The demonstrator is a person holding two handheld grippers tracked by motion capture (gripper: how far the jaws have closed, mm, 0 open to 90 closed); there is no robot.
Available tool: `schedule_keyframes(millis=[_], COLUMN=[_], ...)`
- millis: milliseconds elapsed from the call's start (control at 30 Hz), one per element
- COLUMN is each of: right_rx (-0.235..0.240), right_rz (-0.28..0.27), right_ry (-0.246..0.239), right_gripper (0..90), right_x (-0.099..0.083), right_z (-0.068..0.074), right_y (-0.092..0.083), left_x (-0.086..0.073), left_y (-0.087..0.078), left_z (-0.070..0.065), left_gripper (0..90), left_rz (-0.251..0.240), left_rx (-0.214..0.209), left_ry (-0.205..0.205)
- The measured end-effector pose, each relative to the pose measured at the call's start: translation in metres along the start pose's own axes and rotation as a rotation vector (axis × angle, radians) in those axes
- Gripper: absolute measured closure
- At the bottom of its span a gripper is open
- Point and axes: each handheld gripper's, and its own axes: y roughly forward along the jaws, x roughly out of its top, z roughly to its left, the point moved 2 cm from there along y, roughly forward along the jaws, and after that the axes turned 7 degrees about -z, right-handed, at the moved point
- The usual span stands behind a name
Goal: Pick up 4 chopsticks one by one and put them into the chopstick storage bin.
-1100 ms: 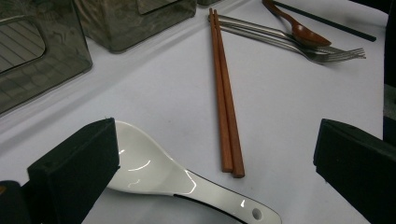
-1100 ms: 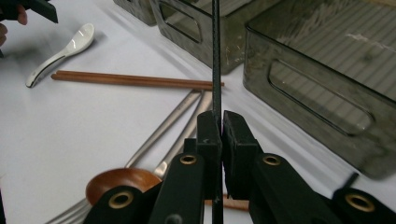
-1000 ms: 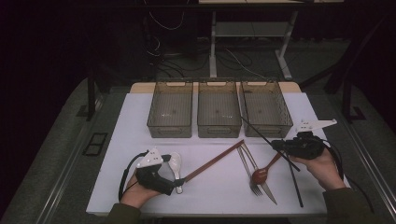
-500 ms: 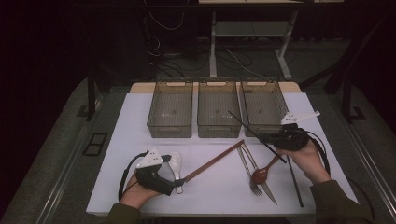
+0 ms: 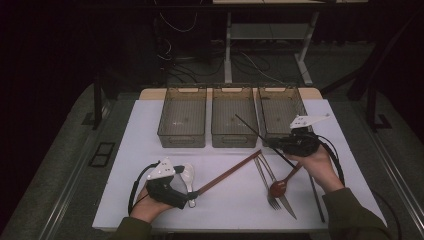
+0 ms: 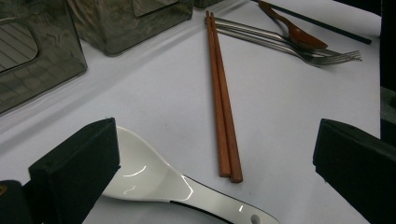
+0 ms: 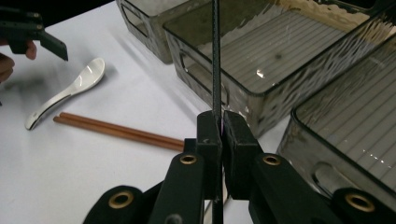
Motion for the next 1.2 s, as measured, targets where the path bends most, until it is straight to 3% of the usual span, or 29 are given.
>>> schedule_keyframes(millis=[567,767,1200], right_rx=[0.001,0.001,0.004], right_rz=[-0.009,-0.02,-0.055], right_ry=[-0.019,0.009,0.008], right_gripper=[85.8,85.8,85.8], right_x=[0.048,0.063,0.089], right_z=[0.006,0.006,0.014], right_y=[0.037,0.053,0.084], left_x=[0.0,0.001,0.0], left_y=[0.002,0.002,0.003], left_z=[0.001,0.001,0.001], left_gripper=[0.0,0.0,0.0], left_rz=[-0.002,0.0,0.01], left_rx=[-0.002,-0.009,-0.008], left_ry=[-0.001,-0.002,-0.001])
